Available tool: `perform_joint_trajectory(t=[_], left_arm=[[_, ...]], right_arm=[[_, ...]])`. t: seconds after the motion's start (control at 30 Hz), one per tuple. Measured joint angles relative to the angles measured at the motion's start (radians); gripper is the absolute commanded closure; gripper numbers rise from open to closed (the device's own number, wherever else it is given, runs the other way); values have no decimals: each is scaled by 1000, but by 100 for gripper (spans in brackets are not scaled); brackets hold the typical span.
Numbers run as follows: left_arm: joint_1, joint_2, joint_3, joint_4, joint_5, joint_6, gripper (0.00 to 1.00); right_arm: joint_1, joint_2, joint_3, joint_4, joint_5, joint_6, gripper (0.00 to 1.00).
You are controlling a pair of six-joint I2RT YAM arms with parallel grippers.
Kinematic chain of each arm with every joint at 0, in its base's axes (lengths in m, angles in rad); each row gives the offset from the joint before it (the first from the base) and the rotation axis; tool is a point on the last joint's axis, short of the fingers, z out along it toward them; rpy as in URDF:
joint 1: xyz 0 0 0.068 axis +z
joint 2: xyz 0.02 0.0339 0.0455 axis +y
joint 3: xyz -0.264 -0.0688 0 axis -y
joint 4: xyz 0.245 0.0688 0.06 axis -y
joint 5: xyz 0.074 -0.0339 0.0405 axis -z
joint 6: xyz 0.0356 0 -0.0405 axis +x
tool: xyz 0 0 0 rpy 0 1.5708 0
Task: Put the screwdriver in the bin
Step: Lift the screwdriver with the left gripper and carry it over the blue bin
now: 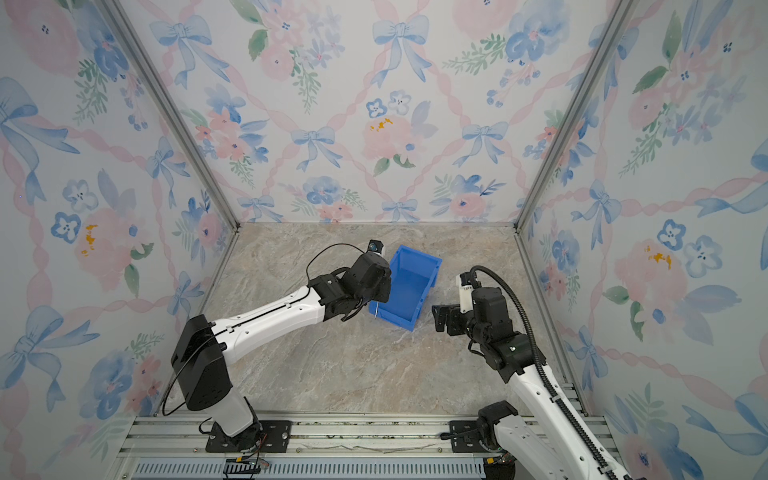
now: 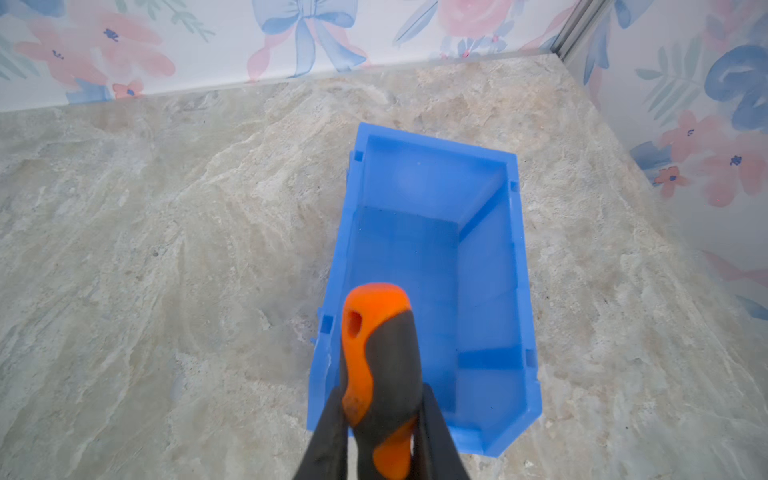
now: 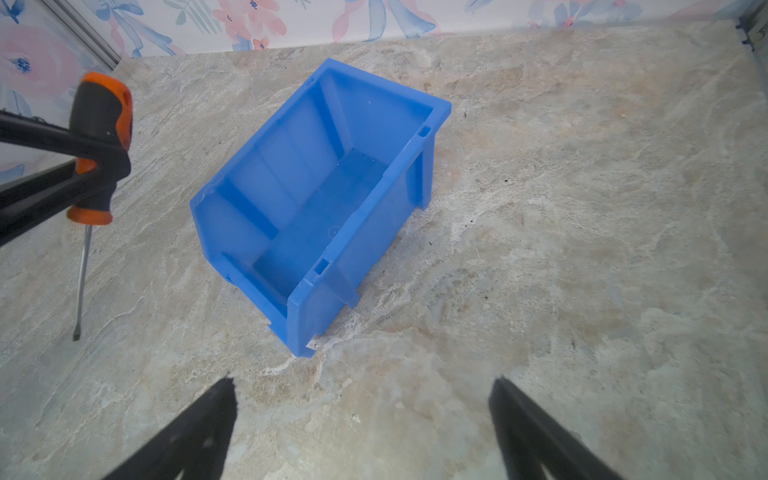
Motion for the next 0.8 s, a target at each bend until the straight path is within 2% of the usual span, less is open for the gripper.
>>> perform_joint_trajectory(t=[0.37, 0.8], left_arm=[[1, 313, 256, -2, 19, 71, 100], [63, 505, 398, -2, 61, 114, 100]], right_arm=[[-14, -30, -2, -30, -2, 7, 3], [-40, -48, -10, -42, -3, 7, 3]])
